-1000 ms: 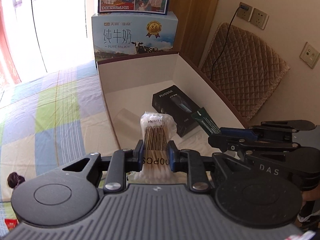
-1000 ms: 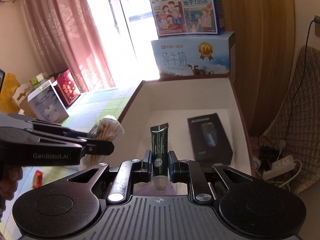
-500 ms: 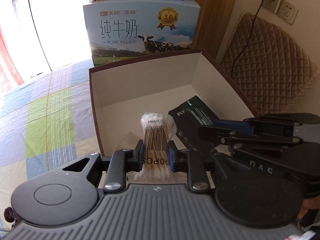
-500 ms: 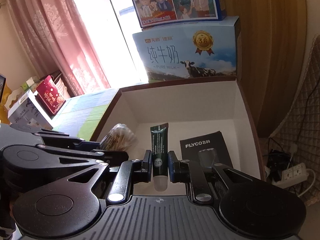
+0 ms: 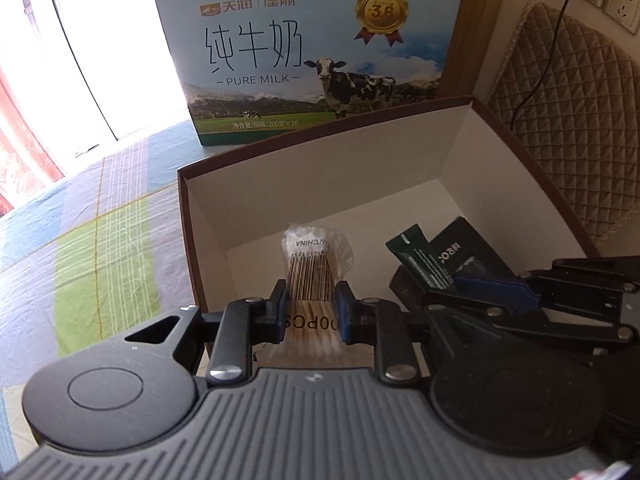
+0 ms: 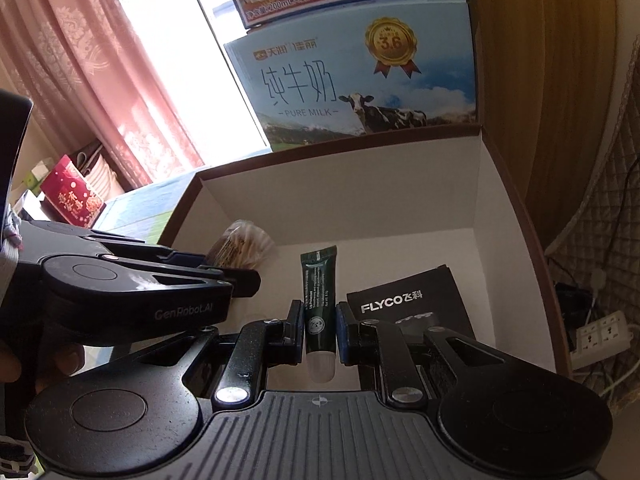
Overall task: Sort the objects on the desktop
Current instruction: 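Open the left tool to drop the swab bag while the right tool releases the green tube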
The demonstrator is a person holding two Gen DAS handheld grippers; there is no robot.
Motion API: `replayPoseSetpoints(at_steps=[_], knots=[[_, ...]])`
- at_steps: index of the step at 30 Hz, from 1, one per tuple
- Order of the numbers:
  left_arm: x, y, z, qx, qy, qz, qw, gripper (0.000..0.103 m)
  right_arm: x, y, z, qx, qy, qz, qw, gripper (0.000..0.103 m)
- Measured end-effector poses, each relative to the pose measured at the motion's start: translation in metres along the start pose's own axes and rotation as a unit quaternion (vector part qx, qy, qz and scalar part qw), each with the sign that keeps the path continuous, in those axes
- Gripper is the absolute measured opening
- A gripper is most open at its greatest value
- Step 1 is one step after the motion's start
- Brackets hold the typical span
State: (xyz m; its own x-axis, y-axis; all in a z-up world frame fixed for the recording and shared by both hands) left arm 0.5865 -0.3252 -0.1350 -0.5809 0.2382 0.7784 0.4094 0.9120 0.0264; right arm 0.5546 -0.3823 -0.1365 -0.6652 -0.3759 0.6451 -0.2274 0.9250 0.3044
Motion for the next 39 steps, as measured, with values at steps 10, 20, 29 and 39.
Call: replayPoseSetpoints(at_steps=[10,20,29,39], knots=[[-0.017,-0.001,-0.007,-0.029,0.001,-0.018,0.9994,0.022,-0.009,-0.002,0.003,-0.007,0.007,0.007,1.000,0.013],[-0.017,-0.001,-0.009,-0.032,-0.003,-0.016,0.9993,0.036,-0.013,0.000,0.006,-0.004,0.011,0.010,1.000,0.013],[-0.009,-0.001,-0.010,-0.036,-0.007,-0.024,0.9990,0.037,-0.011,0.003,0.007,0.010,0.006,0.006,1.000,0.021],[0.012,0.002,-0.005,-0.031,-0.021,-0.022,0.9990,0.045,0.022,0.008,0.012,0.038,-0.011,0.007,0.999,0.062]])
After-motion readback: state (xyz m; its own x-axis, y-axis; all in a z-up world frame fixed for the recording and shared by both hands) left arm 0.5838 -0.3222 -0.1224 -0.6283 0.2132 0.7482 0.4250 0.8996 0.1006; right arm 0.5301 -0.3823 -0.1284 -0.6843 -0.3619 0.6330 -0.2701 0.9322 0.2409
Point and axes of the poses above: each gripper's, at about its wrist camera, not at the fingertips, and x roughly against the way its jaws point, y to its left, z to its underside, the point moved 7 cm from there along -x, roughly the way its jaws point, and after that the axes turned 7 degrees about -y, right-handed, at the moved point
